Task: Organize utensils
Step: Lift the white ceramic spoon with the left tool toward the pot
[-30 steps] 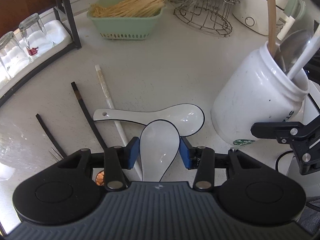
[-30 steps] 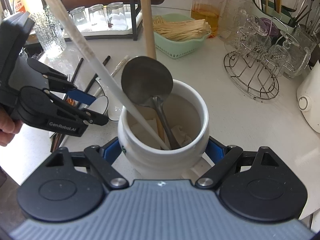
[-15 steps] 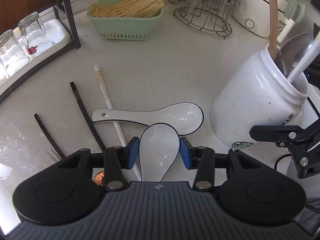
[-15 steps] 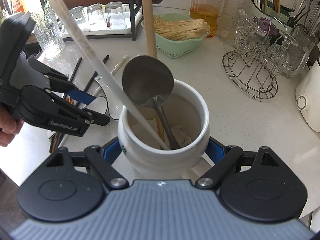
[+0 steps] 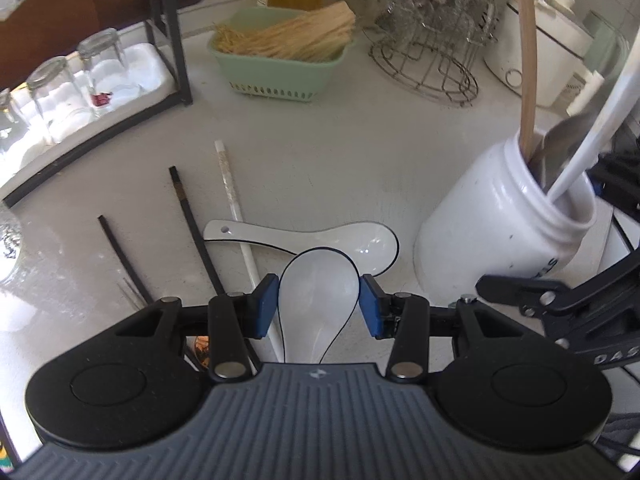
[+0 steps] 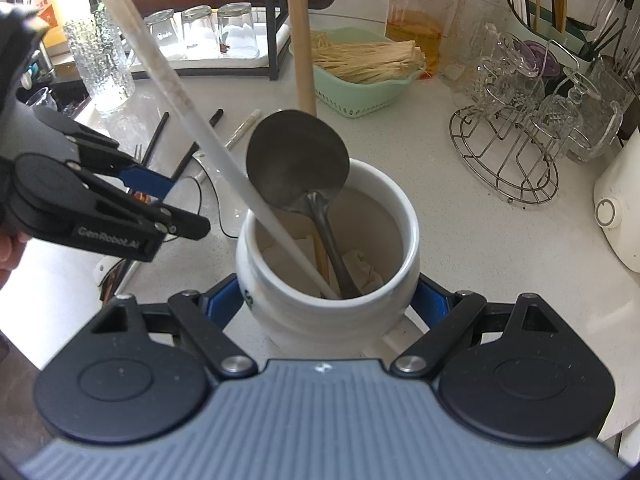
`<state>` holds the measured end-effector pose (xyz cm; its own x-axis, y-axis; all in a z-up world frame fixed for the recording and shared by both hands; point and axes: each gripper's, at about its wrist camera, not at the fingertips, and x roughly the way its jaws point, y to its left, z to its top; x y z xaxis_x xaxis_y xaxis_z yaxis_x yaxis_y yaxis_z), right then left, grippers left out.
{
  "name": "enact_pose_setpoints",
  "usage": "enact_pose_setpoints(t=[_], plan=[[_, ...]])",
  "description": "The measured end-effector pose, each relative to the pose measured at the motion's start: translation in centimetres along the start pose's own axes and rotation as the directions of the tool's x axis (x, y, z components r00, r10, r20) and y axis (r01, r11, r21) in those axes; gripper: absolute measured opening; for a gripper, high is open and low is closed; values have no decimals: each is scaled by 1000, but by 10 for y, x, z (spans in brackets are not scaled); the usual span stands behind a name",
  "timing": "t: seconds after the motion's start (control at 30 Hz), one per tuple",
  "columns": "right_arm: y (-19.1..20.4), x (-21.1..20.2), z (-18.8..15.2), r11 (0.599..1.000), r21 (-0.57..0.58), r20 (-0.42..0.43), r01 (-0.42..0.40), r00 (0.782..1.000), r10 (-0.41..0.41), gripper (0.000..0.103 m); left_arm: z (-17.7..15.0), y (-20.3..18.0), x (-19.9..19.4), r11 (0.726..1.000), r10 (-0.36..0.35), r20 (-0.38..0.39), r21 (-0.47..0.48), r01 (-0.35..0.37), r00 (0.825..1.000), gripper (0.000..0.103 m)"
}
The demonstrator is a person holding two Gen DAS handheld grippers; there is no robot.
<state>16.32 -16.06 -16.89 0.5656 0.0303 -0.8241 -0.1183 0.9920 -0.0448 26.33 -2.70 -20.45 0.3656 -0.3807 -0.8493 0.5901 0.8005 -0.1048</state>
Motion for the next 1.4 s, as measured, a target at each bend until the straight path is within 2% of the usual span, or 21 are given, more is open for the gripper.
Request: enact_pose_setpoints(t=[0.3,0.53,0.77,1.1,1.4], plan=[[0,0,-2,1000,-24,17,-20,1000,20,91,-3,-4,-33,993,53,47,-110,-48,997,49],[1,0,-4,999,-37,45,-31,998,33,91,-8,-9,-64,972,95,101,-224,-70,990,49],[3,1,-3,999,-40,68,-37,997,40,91,-12,-18,-85,954,131,131,-285,-89,983,49],[6,4,1,998,-37,80,-40,996,43,91,-17,-22,-107,940,143,162,-331,-83,976,49],[11,6,3,998,-45,83,-38,996,41,91,-11,-27,-153,925,142,248,-379,-39,958,48]])
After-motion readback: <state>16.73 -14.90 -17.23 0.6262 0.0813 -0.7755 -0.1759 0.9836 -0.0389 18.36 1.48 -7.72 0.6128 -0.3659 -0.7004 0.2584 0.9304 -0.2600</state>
